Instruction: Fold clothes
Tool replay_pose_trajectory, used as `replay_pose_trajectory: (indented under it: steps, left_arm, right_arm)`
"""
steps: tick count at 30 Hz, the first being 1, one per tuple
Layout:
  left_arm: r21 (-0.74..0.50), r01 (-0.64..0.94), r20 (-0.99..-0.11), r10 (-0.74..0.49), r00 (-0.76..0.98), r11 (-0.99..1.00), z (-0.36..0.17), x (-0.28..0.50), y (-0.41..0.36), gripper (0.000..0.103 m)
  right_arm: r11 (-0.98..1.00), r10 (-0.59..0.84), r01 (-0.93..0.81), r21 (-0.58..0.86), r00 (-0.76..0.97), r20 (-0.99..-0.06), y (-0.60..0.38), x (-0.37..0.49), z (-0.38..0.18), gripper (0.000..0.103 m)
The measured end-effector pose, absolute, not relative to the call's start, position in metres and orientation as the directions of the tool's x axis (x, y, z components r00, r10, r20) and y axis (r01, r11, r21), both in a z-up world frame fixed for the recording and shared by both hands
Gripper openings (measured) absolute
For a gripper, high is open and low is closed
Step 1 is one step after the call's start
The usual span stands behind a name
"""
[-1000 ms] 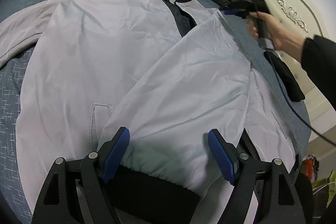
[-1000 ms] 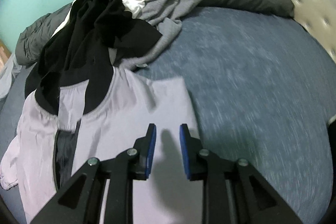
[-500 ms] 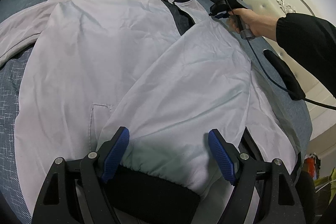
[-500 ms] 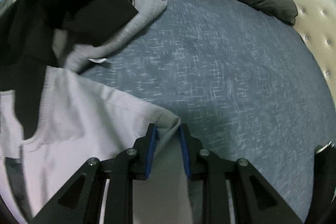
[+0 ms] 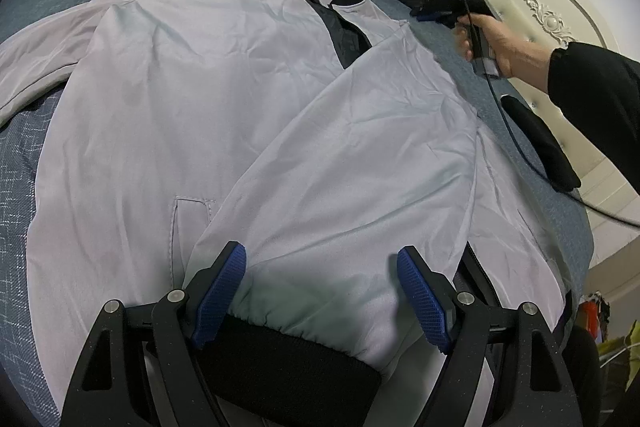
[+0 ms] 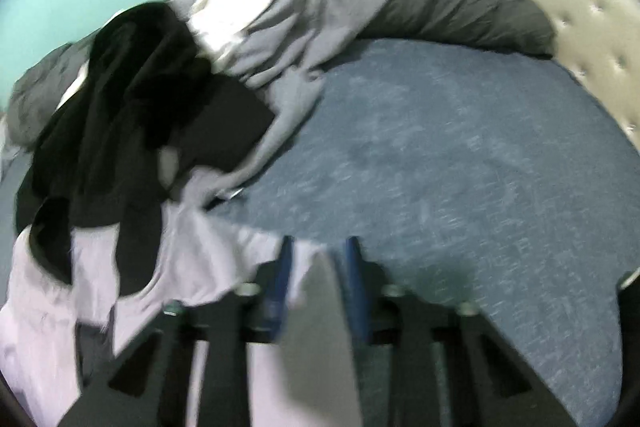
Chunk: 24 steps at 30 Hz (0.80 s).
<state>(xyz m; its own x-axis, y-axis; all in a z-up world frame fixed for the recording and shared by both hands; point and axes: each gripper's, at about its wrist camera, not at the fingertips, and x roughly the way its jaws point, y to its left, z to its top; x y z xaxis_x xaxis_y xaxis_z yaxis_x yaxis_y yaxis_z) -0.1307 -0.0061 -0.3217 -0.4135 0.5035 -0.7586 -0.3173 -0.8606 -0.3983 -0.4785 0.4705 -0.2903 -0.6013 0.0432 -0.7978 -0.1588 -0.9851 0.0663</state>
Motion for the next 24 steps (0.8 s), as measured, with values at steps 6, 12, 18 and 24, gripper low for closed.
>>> replay_pose_trajectory:
  steps: [6,12,18,24]
  left_arm:
    - [-0.398,-0.319,-0.758,0.504,-0.413,-0.86,-0.322,-0.132,-0.005,0.081]
    - [-0.4,-0.319,-0.758,0.506,-0.411,-0.859,-0.322,-0.131,-0.007,0.081]
    - [-0.405,-0.317,-0.755,0.509,-0.413,-0.857,-0.321,-0.129,-0.008,0.081]
    - [-0.405,-0.315,-0.755,0.508,-0.414,-0.858,-0.322,-0.129,-0.008,0.081]
  right_arm:
    - [-0.987,0.055,-0.155,0.03,-0.518,-0.854,0.46,-0.481,-0.322,0.006]
    - [-0.974,0.122,-0.227,-0.006,-0.503,-0.856,0.473,-0.479,-0.337,0.006]
    - [-0.968,0.086,-0.24,0.073,-0.592,-0.801,0.479,-0.438,-0.303,0.006]
    - [-0.986,-0.046,-0.101,0.133,-0.603,-0.796,0.437,-0.361,-0.283,0.006]
